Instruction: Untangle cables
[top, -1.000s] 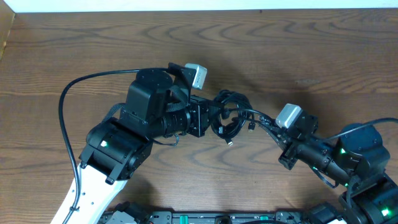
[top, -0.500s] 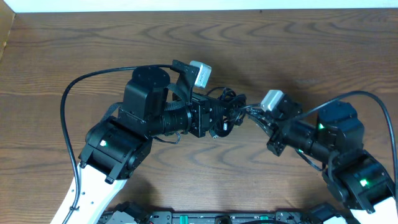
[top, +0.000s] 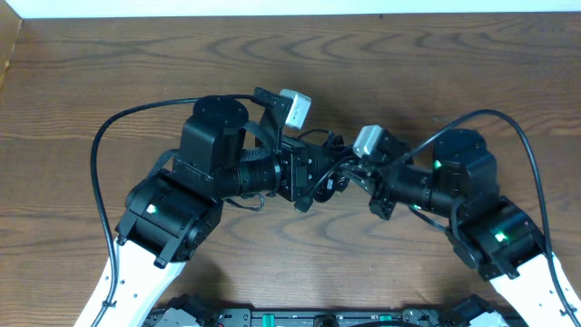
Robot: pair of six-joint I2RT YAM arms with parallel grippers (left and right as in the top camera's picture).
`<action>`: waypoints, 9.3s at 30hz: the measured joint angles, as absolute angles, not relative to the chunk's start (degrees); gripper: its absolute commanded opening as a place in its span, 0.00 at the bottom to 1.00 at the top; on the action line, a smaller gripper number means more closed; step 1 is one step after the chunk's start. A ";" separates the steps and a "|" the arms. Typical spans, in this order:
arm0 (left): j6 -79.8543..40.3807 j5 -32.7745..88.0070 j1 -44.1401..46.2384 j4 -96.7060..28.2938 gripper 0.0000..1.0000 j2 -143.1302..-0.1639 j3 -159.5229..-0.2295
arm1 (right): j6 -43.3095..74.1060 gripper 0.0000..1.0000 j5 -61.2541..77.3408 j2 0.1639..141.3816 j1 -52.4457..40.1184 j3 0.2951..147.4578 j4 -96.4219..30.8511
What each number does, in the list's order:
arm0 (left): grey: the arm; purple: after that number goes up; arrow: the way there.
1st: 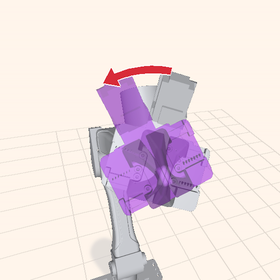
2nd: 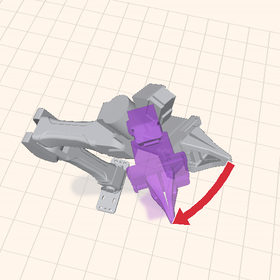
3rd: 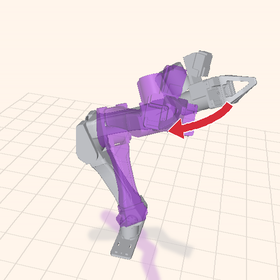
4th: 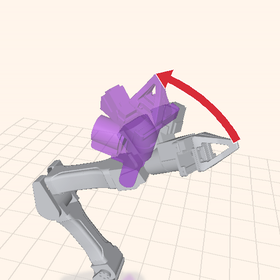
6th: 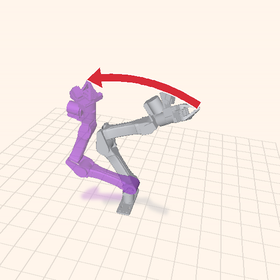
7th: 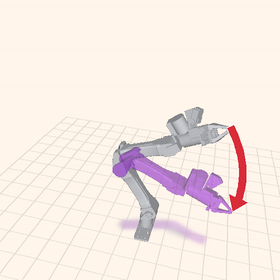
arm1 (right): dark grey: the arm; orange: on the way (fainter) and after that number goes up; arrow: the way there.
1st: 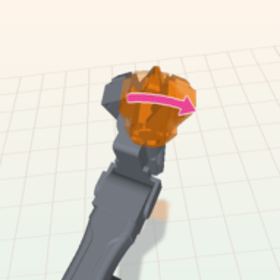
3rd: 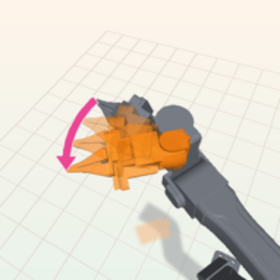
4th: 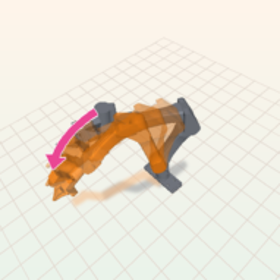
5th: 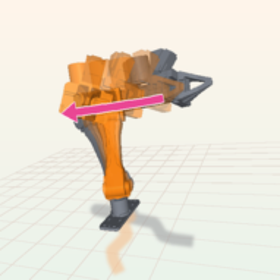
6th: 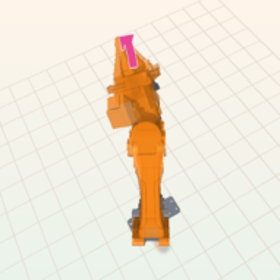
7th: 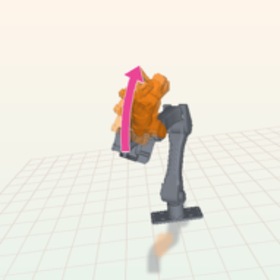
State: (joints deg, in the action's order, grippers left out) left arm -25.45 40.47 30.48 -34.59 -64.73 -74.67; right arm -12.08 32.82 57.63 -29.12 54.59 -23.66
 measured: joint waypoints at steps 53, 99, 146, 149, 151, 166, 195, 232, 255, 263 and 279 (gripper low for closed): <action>-86.65 43.57 20.60 -10.24 0.07 -64.82 -74.61 | 29.95 0.99 14.55 47.00 -22.02 54.57 -24.97; -93.30 49.82 22.92 -2.83 0.07 -64.79 -74.61 | 38.39 0.99 3.44 58.37 -21.85 54.57 -7.07; -106.41 53.71 14.63 17.74 0.08 -64.34 -74.61 | 39.44 0.99 26.46 58.02 -18.28 54.30 17.06; -106.54 53.76 14.61 17.85 0.07 -64.27 -74.61 | 39.94 0.99 26.11 58.02 -18.26 54.26 18.85; -106.54 53.89 14.61 17.85 0.08 -64.27 -74.61 | 40.18 0.99 26.13 58.02 -18.09 54.26 19.75; -106.26 54.13 15.29 17.82 0.08 -64.27 -74.61 | 40.82 0.99 27.00 58.02 -17.58 54.24 23.77; -101.75 54.17 21.61 16.88 0.07 -64.53 -74.61 | 41.28 0.95 12.97 58.06 -17.58 54.26 10.48; -101.78 51.92 20.99 16.95 0.08 -64.82 -74.61 | 35.86 0.93 31.07 57.30 -15.16 54.26 7.31; -101.73 50.63 27.05 17.45 0.07 -64.71 -74.61 | 42.37 0.99 19.88 58.67 -14.94 54.24 22.90; -101.75 50.63 27.55 16.86 0.07 -64.84 -74.61 | 41.63 0.99 14.81 59.40 -15.14 54.26 15.90; -101.89 50.46 27.66 16.95 0.08 -65.87 -74.37 | 32.47 0.99 5.63 58.83 -15.44 54.70 -5.45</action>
